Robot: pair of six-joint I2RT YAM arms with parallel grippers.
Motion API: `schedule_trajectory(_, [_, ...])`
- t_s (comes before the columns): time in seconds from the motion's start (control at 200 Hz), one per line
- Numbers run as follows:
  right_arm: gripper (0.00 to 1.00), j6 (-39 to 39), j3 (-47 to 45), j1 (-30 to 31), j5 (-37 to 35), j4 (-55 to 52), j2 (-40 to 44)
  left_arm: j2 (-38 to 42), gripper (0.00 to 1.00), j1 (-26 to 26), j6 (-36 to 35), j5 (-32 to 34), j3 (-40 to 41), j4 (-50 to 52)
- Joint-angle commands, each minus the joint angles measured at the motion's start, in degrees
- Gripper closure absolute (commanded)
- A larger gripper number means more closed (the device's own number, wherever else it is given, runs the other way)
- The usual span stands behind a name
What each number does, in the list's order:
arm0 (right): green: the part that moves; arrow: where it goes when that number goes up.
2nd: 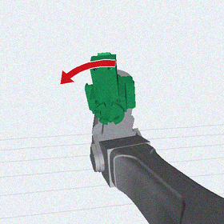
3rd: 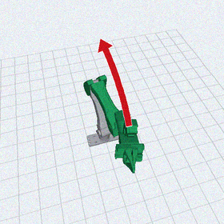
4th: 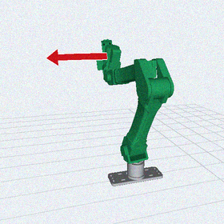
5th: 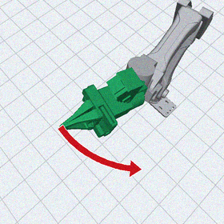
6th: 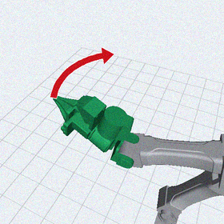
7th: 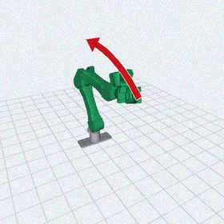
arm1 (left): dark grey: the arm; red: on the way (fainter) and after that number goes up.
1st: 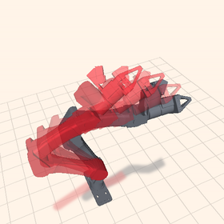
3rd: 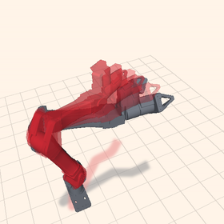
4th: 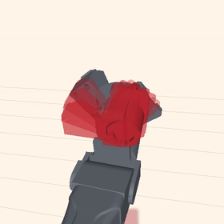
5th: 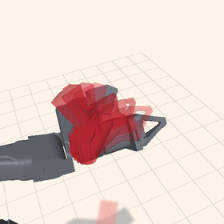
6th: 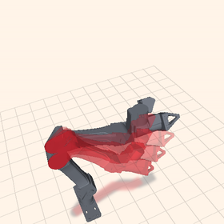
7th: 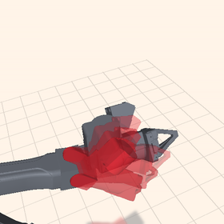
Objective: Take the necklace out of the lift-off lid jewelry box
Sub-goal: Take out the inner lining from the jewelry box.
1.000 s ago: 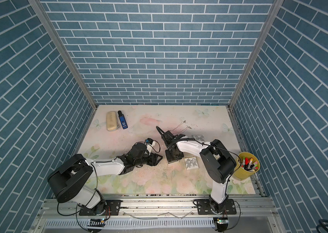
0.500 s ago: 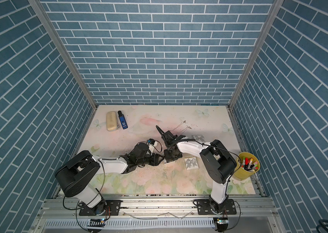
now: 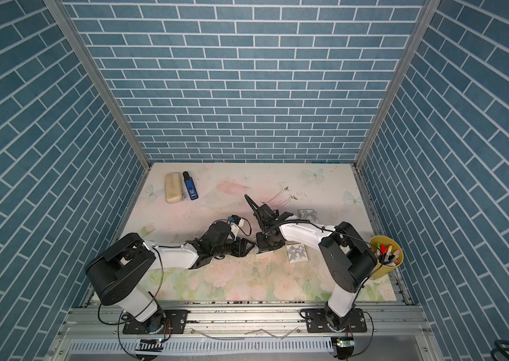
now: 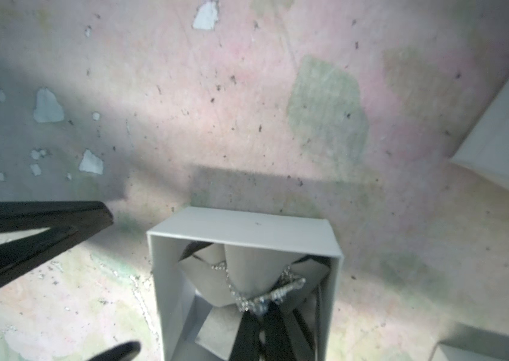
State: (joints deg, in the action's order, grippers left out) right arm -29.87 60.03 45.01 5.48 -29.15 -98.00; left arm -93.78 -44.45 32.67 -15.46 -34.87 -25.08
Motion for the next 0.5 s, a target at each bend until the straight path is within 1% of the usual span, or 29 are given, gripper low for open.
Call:
schedule_trajectory(0.0, [0.96, -2.56, -0.82, 0.34, 0.40, 0.78, 2.46, 1.61, 0.40, -0.18, -0.37, 0.64, -0.81, 1.13])
schedule_trajectory(0.245, [0.97, -3.22, -0.92, 0.53, -0.02, 0.34, 5.18, 3.05, 0.40, -0.20, -0.25, 0.57, -0.46, 1.39])
schedule_trajectory(0.425, [0.97, -3.64, -0.72, 0.53, -0.11, -0.76, 7.43, 5.40, 0.34, -0.20, -0.17, -0.05, -0.04, 1.18])
schedule_trajectory(0.495, [0.97, -3.79, -0.59, 0.52, -0.11, -1.21, 8.39, 6.56, 0.33, -0.11, 0.06, -0.08, 0.20, 1.11])
